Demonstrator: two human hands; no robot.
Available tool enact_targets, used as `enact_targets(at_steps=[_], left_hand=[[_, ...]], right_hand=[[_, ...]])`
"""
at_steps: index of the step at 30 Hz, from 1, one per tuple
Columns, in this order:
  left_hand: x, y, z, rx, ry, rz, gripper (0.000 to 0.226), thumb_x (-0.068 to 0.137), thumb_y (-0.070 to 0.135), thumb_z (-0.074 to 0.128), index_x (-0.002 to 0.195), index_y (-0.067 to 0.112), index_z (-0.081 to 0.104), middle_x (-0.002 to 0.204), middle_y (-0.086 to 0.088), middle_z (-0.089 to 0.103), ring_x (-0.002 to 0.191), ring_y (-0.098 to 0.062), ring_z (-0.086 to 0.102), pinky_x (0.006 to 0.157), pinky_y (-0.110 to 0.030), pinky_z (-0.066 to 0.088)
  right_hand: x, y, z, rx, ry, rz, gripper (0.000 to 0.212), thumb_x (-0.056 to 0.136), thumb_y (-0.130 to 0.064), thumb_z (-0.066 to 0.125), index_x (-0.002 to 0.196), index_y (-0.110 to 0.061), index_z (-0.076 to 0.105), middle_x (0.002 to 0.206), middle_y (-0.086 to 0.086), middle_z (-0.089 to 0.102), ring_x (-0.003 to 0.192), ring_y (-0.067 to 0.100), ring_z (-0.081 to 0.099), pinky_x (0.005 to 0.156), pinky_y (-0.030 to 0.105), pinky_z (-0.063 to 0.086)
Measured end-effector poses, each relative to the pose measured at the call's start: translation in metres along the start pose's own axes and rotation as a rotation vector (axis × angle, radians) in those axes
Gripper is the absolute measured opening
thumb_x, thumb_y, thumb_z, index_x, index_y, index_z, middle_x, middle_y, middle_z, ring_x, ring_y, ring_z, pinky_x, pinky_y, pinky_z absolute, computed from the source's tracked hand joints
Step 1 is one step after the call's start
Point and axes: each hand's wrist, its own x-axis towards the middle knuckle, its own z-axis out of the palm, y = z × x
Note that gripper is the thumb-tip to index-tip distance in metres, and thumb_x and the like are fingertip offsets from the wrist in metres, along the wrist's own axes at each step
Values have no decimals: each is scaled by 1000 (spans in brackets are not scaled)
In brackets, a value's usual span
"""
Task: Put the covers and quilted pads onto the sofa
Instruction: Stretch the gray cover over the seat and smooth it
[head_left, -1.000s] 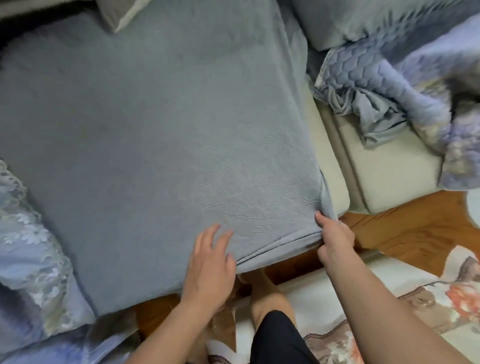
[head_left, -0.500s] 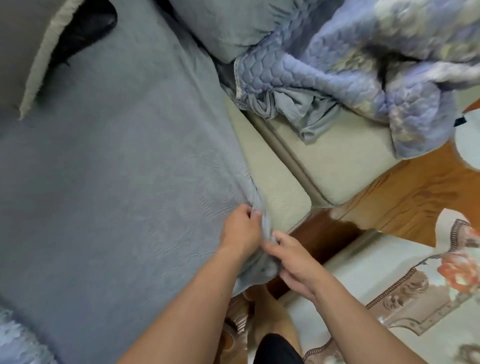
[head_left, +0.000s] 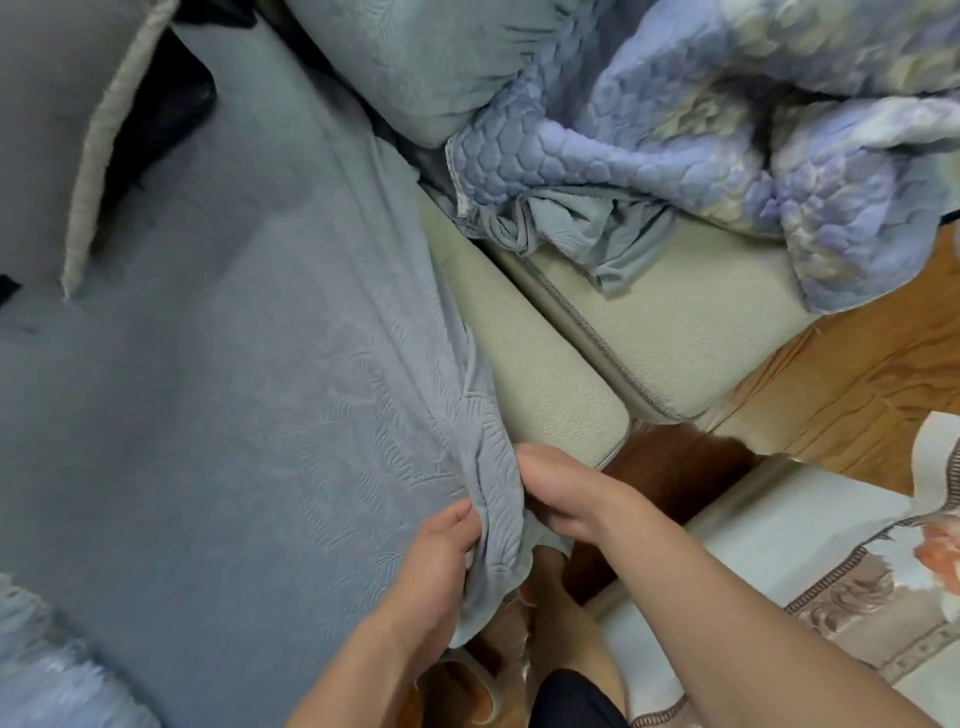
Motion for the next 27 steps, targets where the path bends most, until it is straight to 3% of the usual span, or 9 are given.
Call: enact_targets(at_steps=[3,5,10,13,15,18,21,24,27], left_hand=[[0,2,3,-57,-16,13,32,99,9,48,118,-10,65,109,-20,70,97,-32,65,72,-28,58],[4,-3,2,97,18,57,30,102,12,46,110,0,73,107,-13,76,98,-23,71,80,-30,58],[33,-24,3,636,31,178,38,96,43,46,106,13,68,107,-14,69,104,-29,64,94,-46,48],[47,-39,24,817,-103,96,30,101,34,50,128,30,63,111,4,69,101,-13,66,88,-26,49],[52,-51,39,979,-154,133,40,100,32,49,140,31,53,126,4,64,110,-13,63,95,-24,48],[62,-53,47,1065,34,291,37,98,33,44,132,33,57,131,5,62,118,-14,58,105,-32,44],[64,-32,34,950,212,396,33,99,28,48,131,30,56,129,7,58,112,-10,56,102,-32,45],[70,-14,1,1129,160,330,47,99,26,48,146,31,43,144,6,46,129,-14,47,112,-36,38],[76,-7,-25,1280,54,236,61,98,24,49,155,31,30,156,6,33,142,-16,35,118,-33,29]], right_hand=[[-4,-2,-9,295,5,-177,28,104,-21,49,109,-6,72,109,13,74,103,22,70,87,33,53],[-4,-6,-19,329,50,-269,29,104,-23,50,108,-5,72,110,15,73,103,23,70,90,35,50],[-1,-17,-70,400,715,-389,23,99,-6,47,83,-9,63,83,10,68,77,22,63,72,36,48],[-15,-20,-123,553,1091,-439,21,94,-8,44,77,-16,53,78,5,55,76,21,54,61,31,43],[-22,-14,-150,628,1201,-433,22,94,-8,45,74,-18,49,76,2,53,75,21,55,56,24,47],[-12,7,-151,406,1017,-307,13,89,-12,54,77,-11,61,91,15,68,87,24,65,71,33,53],[-16,18,-127,80,556,-199,27,100,-35,55,105,-14,71,109,14,74,104,29,71,95,46,53],[-27,13,-115,158,224,-96,50,93,-50,61,125,-13,65,122,15,70,115,32,66,106,47,46],[-29,9,-114,68,118,-52,65,73,-51,85,119,-7,70,122,21,68,117,37,64,109,51,43]])
